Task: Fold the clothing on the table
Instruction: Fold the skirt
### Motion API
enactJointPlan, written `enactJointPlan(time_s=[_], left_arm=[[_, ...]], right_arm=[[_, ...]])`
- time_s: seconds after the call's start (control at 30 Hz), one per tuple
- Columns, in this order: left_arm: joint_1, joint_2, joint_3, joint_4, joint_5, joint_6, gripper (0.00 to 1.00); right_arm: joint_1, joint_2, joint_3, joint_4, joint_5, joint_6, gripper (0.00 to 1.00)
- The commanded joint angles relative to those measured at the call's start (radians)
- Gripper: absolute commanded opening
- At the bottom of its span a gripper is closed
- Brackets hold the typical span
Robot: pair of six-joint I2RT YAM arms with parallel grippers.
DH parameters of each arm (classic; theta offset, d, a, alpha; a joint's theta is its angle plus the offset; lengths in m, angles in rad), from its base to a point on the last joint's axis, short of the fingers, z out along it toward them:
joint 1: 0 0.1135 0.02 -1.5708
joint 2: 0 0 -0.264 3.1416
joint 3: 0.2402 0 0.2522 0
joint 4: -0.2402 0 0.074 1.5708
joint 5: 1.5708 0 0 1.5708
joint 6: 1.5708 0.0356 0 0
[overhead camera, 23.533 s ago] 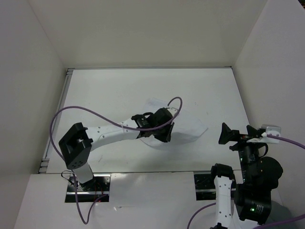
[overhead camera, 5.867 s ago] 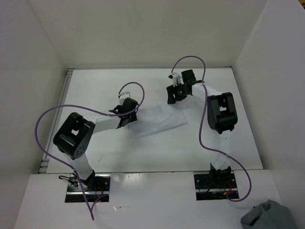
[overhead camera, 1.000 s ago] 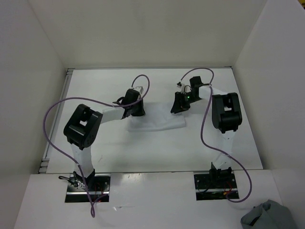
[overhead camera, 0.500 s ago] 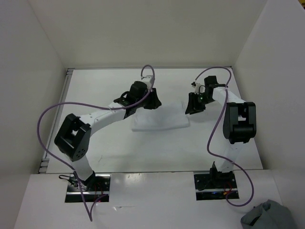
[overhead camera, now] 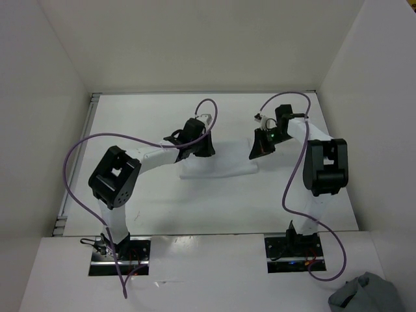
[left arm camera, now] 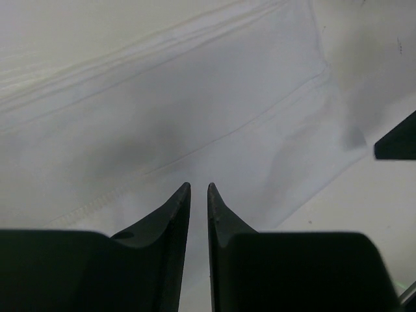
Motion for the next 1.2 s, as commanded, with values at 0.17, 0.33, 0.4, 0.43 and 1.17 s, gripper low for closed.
enactJointPlan(time_s=[0.17, 0.33, 0.4, 0.43, 1.17], left_arm=[[0.015, 0.05, 0.031, 0.023, -0.01, 0.009, 0.23], [0.026, 0.069, 0.031, 0.023, -0.01, 0.009, 0.23], [0.026, 0.069, 0.031, 0.013, -0.019, 0.009, 0.23], [0.026, 0.069, 0.031, 0.013, -0.019, 0.009, 0.23], [-0.003, -0.255, -0.156, -0.1, -0.036, 0.088, 0.13]], right_arm=[[0.092, 0.305, 0.041, -0.107, -0.021, 0.004, 0.0], [0.101, 0.323, 0.041, -0.057, 0.051, 0.068, 0.0], [0.101, 0.336, 0.041, -0.075, 0.028, 0.053, 0.0], [0.101, 0.336, 0.041, -0.084, -0.016, 0.016, 0.0], [0.069, 0.171, 0.002, -0.121, 0.163, 0.043, 0.0]])
